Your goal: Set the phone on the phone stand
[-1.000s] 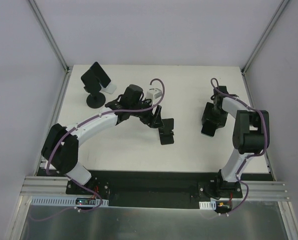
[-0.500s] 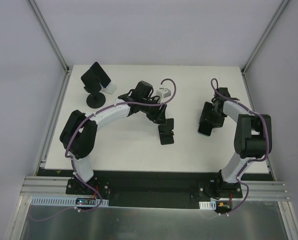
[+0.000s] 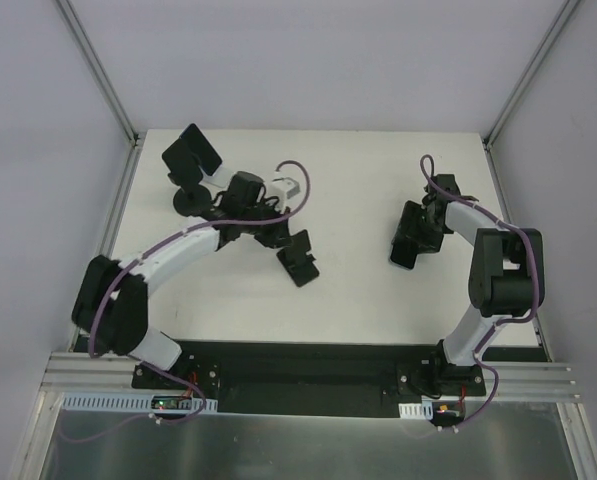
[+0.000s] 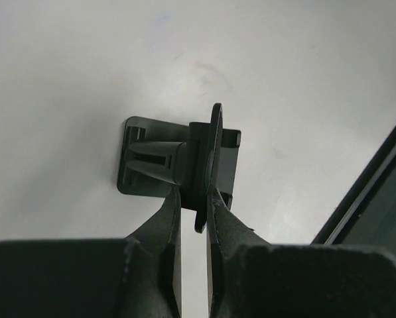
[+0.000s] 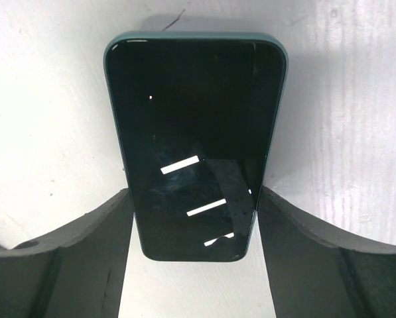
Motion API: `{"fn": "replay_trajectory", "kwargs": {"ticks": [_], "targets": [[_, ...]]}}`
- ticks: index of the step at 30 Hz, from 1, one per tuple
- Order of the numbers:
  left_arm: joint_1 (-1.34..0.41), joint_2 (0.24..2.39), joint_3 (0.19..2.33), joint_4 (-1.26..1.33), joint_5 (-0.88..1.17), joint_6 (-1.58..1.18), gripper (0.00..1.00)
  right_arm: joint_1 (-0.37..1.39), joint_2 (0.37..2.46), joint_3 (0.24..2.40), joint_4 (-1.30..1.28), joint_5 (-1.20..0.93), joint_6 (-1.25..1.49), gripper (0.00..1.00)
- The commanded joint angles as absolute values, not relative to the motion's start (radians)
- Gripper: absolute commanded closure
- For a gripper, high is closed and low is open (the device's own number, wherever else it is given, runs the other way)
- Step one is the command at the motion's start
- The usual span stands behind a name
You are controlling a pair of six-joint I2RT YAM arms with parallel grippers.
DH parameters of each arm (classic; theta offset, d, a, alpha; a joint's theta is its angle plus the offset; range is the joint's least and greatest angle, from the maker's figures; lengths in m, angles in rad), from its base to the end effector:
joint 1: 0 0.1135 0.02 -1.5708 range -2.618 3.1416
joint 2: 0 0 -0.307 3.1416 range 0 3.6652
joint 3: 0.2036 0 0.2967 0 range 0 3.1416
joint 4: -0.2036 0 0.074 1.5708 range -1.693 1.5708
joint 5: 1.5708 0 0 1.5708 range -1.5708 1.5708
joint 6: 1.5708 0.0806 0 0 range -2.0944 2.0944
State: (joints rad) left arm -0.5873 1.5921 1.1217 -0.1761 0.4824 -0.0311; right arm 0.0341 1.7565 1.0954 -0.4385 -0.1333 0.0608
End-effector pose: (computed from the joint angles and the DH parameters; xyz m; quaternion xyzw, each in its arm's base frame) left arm 0.3362 -0.2687 0.2546 0.3410 0.8065 -0.3354 0.3474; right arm 0.4121 0.0248 0.1471 -0.0026 0.9703 0.0757 0.2296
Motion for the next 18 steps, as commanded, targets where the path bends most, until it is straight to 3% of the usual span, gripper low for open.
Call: {"fn": "replay_trajectory", "kwargs": {"ticks": [1, 7, 12, 18], "targets": [[-0.387, 1.265, 0.984, -0.19, 0.373, 0.023, 1.0, 0.067, 1.763, 1.083, -0.403, -0.232, 0.095, 0.81], [-0.083, 1.005, 0.867, -0.227, 0.33, 0.116, 1.0, 0.078, 1.779, 1.098, -0.403, -0.248, 0.1, 0.82], [0.151, 0.989, 0.815, -0.198, 0.382, 0.228, 1.0, 0.086, 1.787, 1.106, -0.403, -0.249, 0.1, 0.83], [0.311, 1.032, 0.778, -0.15, 0.475, 0.297, 1.0, 0.084, 1.795, 1.115, -0.411, -0.252, 0.097, 0.83]]}}
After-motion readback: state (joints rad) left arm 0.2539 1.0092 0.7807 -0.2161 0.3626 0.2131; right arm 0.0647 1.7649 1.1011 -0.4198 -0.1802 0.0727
